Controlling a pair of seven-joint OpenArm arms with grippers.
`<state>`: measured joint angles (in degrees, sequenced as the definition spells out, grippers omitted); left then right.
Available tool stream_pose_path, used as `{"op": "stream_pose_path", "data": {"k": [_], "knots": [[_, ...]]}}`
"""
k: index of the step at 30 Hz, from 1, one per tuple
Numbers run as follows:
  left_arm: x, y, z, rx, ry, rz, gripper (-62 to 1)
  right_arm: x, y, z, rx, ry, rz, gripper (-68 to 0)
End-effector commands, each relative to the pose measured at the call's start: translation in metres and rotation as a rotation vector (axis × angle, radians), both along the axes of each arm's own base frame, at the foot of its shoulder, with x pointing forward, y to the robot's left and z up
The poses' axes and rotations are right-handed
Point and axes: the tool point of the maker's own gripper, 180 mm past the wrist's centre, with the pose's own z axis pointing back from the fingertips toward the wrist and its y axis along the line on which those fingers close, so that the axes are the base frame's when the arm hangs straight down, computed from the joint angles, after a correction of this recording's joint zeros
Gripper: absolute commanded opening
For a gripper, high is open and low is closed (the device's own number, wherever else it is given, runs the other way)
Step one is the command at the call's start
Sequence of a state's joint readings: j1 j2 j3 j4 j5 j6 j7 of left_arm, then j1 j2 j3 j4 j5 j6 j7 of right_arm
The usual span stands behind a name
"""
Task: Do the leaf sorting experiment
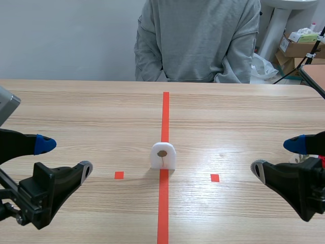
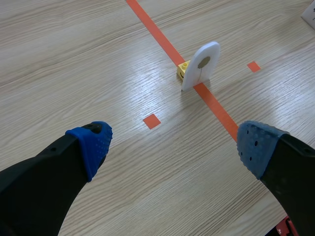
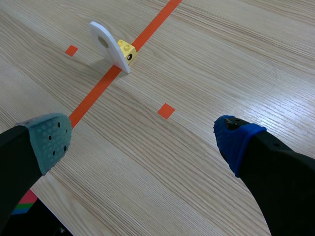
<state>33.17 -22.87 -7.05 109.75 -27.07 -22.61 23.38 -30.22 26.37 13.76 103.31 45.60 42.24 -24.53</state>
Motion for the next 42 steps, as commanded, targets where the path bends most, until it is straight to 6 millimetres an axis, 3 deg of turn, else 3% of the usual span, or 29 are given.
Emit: {"op": "stream_pose_path", "data": {"k": [1,42], "knots": [[0.0021,-0.0043,0.0099,-0.017,-0.031,-0.007,-6.7,0.0038,0.0041,0.0116,0.012,-0.039,0.02,-8.2],[0.0043,0.0011,0.0031,0.05,-0.025,-0.013,-6.7,0.0038,0.0041,0.0116,0.012,-0.039,0.02,-8.5]]}}
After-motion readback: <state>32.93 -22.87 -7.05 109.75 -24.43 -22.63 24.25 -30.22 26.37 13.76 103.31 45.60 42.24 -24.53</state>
